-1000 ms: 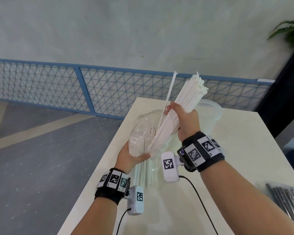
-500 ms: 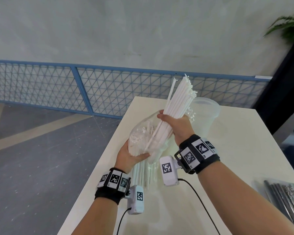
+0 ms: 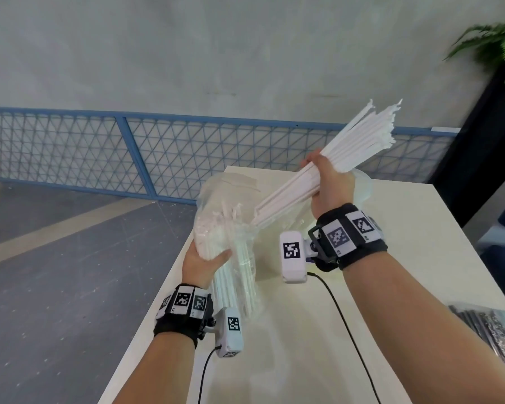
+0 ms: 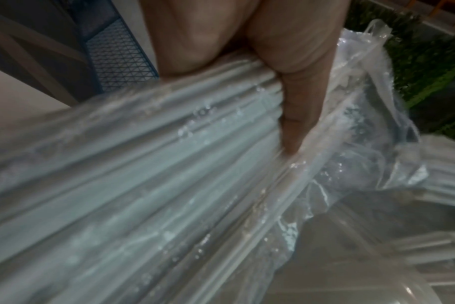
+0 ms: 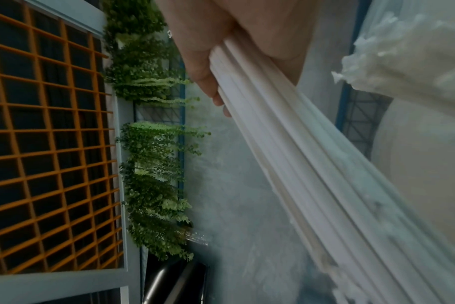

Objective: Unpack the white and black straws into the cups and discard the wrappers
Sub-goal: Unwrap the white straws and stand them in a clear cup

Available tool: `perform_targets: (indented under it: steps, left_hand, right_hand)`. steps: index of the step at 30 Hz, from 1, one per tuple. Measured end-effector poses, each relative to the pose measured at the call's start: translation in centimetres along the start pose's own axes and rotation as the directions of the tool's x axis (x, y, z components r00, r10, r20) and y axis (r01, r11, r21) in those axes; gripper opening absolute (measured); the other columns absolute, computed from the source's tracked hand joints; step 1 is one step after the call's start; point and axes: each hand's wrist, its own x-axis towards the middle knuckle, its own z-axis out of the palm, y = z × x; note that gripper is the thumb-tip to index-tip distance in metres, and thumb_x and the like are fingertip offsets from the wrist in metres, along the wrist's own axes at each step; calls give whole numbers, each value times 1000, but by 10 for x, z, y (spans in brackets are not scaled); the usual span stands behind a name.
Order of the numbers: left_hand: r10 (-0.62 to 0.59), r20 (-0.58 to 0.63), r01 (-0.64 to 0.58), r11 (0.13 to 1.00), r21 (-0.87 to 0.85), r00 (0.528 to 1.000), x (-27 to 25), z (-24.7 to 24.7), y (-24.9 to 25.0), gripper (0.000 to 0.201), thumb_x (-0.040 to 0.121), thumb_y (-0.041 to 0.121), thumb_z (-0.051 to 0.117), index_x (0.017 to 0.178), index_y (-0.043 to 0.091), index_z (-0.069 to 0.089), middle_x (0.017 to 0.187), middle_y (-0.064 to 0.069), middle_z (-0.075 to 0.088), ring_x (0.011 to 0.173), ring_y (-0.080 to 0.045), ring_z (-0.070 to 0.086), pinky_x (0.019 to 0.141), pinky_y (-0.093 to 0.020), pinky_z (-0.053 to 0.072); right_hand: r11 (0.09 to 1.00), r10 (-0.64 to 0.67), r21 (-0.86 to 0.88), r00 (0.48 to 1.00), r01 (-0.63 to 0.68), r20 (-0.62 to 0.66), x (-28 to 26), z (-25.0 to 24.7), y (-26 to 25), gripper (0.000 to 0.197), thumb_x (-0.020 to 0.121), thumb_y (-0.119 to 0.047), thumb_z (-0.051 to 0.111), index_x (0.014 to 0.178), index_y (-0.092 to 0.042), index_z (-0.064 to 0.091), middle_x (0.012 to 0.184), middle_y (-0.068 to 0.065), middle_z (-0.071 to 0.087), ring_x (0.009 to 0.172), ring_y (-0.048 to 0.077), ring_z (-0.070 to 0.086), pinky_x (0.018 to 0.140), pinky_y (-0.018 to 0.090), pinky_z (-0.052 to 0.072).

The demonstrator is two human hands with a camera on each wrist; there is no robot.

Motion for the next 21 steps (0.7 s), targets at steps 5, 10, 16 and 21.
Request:
perform_targets:
  steps: [5, 10, 16, 21]
  left_hand:
    - [-1, -27, 0, 999, -32, 1000, 1, -3, -1, 45, 73, 1, 75, 108, 18, 52, 103, -2, 60, 97, -17, 56, 87, -27, 42]
    - [54, 15, -54, 998, -34, 998, -2, -4, 0, 48, 74, -1, 73, 113, 18, 50, 96, 11, 59, 95, -11, 55, 86, -24, 40]
    - [56, 53, -56, 998, 0, 997, -1, -7, -7, 55, 71, 5, 77, 120, 11, 53, 105, 0, 63, 97, -13, 59, 83, -22, 45]
    - [68, 87, -65, 997, -29, 994, -1, -3, -6, 46, 73, -2, 74, 108, 19, 53, 95, 10, 62, 89, 1, 58, 66, -6, 45]
  right_hand:
    - [977, -192, 82, 980, 196, -51, 2, -6, -17, 7, 73, -2, 65, 74, -7, 61, 73, 2, 60, 63, 12, 57, 57, 21, 47]
    - [971, -168, -162, 984, 177, 68, 1, 0, 13, 17, 78, -12, 71, 93, -11, 63, 86, -2, 63, 78, 9, 60, 68, 18, 51]
    - [902, -166, -382, 978, 202, 125, 8, -5, 54, 32, 74, -18, 75, 101, -14, 58, 93, -4, 66, 94, 18, 62, 84, 34, 53]
    - [845, -150, -501, 983, 185, 110, 16, -12, 65, 51, 73, -21, 75, 118, -9, 55, 107, 5, 67, 102, 22, 62, 91, 30, 46]
